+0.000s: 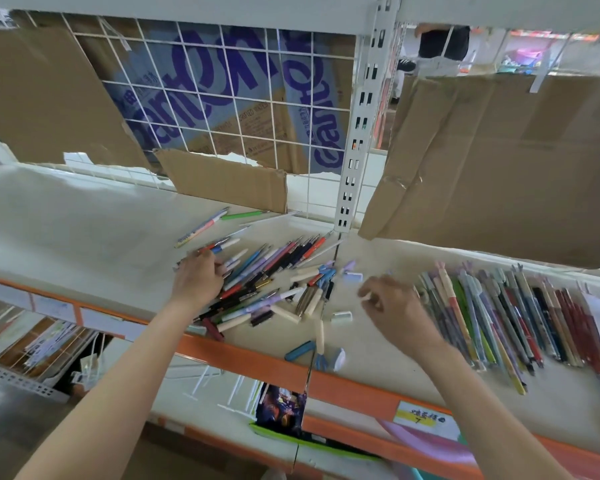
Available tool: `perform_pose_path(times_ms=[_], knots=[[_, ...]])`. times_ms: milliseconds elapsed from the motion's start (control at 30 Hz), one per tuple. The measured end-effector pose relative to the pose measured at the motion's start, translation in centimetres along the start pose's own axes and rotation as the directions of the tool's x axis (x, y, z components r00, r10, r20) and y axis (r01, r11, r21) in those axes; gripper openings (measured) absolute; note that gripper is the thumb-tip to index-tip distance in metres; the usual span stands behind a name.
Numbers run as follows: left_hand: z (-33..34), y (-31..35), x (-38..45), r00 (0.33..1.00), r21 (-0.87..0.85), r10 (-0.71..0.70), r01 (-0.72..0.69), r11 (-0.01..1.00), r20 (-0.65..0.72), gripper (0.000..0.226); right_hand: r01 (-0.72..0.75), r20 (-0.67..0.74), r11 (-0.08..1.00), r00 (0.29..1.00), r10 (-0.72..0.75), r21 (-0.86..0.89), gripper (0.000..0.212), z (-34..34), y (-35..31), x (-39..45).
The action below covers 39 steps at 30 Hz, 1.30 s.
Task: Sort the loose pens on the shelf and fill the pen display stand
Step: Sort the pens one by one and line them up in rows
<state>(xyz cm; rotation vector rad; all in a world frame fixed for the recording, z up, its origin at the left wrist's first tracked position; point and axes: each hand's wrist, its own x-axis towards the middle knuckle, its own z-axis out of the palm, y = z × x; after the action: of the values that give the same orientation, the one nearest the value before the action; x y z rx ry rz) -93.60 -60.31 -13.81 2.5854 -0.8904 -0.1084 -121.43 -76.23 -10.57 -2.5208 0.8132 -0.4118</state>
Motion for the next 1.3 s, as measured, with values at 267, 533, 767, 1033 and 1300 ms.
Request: perform_pose_path(times_ms=[267, 533, 767, 1033, 1300], knots=[[-1.1, 1.5, -3.0, 0.975, -0.063, 0.143, -0.155, 0.986, -0.171, 0.016, 0.327, 0.353, 0.945, 0.882, -0.313, 0.023, 0.014, 3.0, -2.4, 0.0], [-2.1, 5.7, -9.2, 0.946, -0.560, 0.309, -0.203, 0.803, 0.100, 0.018, -0.081, 0.035, 0.556, 0.995, 0.092, 0.827, 0.011, 2.1, -2.2, 0.7], [-2.0, 7.0, -9.6, 0.914, -0.604, 0.391, -0.254, 0.755, 0.104, 0.017, -0.123, 0.103, 0.069, 0.965, 0.243, 0.990, 0.013, 1.9, -3.1, 1.1], [-1.4, 6.8, -9.4, 0.913, -0.606, 0.391, -0.249, 0.755, 0.113, 0.009, -0.134, 0.106, 0.117, 0.970, 0.221, 0.984, 0.006, 2.0, -3.9, 1.1], [-0.6, 8.0, -9.6, 0.954, -0.748, 0.226, -0.003, 0.663, 0.196, 0.017, -0.161, 0.108, 0.258, 0.972, 0.208, 0.953, 0.009, 4.2, -6.1, 0.5]])
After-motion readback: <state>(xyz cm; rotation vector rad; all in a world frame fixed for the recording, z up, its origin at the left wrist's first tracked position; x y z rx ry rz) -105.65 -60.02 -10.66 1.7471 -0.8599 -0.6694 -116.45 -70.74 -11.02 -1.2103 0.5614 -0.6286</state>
